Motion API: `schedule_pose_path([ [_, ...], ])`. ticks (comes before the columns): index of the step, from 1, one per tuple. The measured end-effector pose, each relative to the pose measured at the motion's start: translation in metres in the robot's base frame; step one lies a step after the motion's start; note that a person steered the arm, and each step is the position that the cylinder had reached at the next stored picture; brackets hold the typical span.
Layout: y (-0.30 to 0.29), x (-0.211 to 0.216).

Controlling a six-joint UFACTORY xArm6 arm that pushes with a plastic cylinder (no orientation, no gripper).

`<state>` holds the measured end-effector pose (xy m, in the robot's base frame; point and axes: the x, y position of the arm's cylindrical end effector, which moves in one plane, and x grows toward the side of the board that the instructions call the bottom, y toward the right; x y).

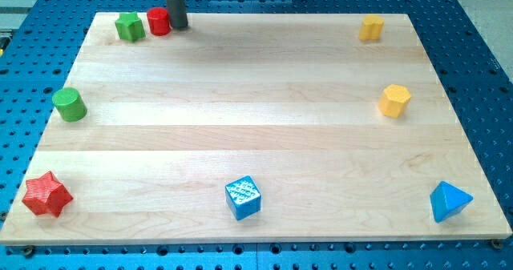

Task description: Place your arm bottom of heart

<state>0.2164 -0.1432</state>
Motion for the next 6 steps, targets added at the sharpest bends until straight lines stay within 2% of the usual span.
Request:
schedule_pose_path([
  [2, -0.006, -0.012],
  [3, 0.027, -0.023],
  [4, 0.114, -0.013],
  [5, 0.184, 0.047],
  [6, 0.237, 0.083],
])
